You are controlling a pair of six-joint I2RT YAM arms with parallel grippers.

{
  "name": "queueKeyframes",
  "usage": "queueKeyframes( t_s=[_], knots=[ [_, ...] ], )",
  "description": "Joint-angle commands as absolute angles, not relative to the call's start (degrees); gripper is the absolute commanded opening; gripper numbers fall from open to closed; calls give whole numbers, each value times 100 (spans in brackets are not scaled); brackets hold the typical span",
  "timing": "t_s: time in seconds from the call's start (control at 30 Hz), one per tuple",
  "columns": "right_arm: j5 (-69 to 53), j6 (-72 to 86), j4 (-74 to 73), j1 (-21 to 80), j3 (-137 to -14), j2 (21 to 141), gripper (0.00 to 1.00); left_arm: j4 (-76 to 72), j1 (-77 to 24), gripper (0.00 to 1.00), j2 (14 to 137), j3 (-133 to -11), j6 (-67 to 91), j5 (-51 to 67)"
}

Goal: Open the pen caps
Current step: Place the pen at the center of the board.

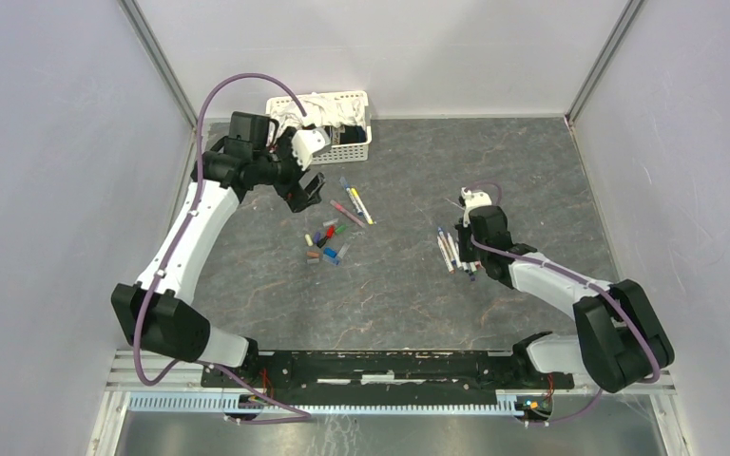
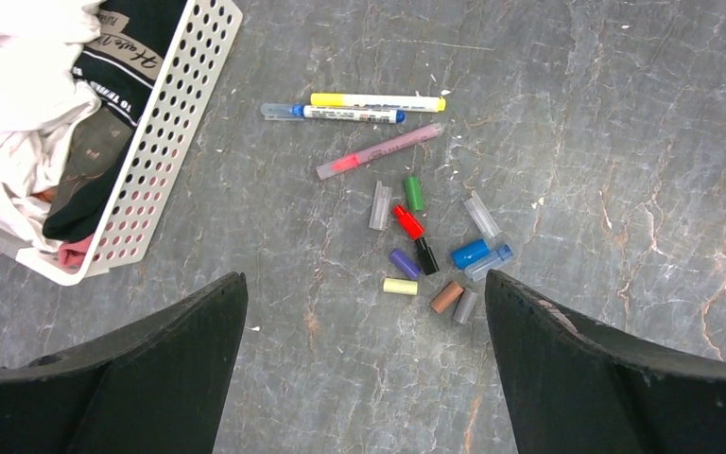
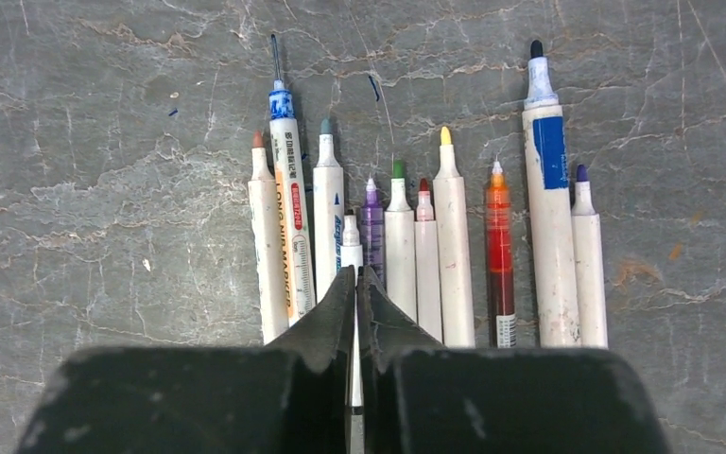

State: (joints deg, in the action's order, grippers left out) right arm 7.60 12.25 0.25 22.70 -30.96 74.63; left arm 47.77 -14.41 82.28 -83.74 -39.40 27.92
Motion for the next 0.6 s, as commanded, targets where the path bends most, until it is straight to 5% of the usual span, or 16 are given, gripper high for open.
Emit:
queueKeyframes(
  t_s=[0.0, 0.1, 0.2, 0.3, 0.57],
  knots=[
    [808, 1395, 143, 2250, -3262, 7531, 1, 4816, -1406, 100, 7986, -8558, -3656, 2637],
    [435, 1372, 333, 2333, -3421, 7674, 3, 4863, -1397, 100, 7993, -8547, -3643, 2562],
    [586, 1244, 179, 2740, -4108, 8138, 26, 4851, -1382, 100, 8017, -8539, -3508, 2584],
    [534, 1157, 245, 3088, -4787, 8693, 39, 4819, -1352, 100, 8001, -8542, -3394, 2582],
    [189, 1029, 12, 3669, -7062, 10722, 43, 4482, -1225, 100, 7560, -8325, -3085, 2209]
  ],
)
